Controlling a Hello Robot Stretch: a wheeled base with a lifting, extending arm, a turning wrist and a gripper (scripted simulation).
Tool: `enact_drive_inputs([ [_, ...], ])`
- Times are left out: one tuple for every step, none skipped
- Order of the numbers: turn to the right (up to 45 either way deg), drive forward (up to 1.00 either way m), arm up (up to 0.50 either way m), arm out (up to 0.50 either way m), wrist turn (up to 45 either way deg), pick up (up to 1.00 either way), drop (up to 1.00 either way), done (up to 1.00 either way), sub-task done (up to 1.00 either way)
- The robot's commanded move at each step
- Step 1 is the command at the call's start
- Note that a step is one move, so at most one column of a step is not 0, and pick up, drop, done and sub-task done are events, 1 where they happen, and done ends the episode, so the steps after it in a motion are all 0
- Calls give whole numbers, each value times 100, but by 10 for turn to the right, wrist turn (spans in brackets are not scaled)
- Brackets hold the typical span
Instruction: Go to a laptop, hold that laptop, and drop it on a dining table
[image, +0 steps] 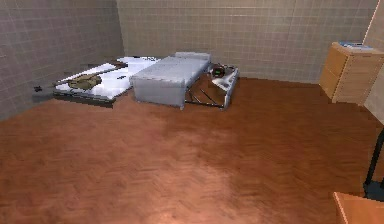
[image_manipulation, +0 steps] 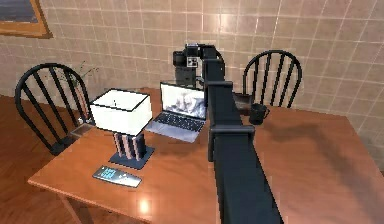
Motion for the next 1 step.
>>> enact_drive_inputs([
  [0,0,2,0,0,0,0,0,0],
])
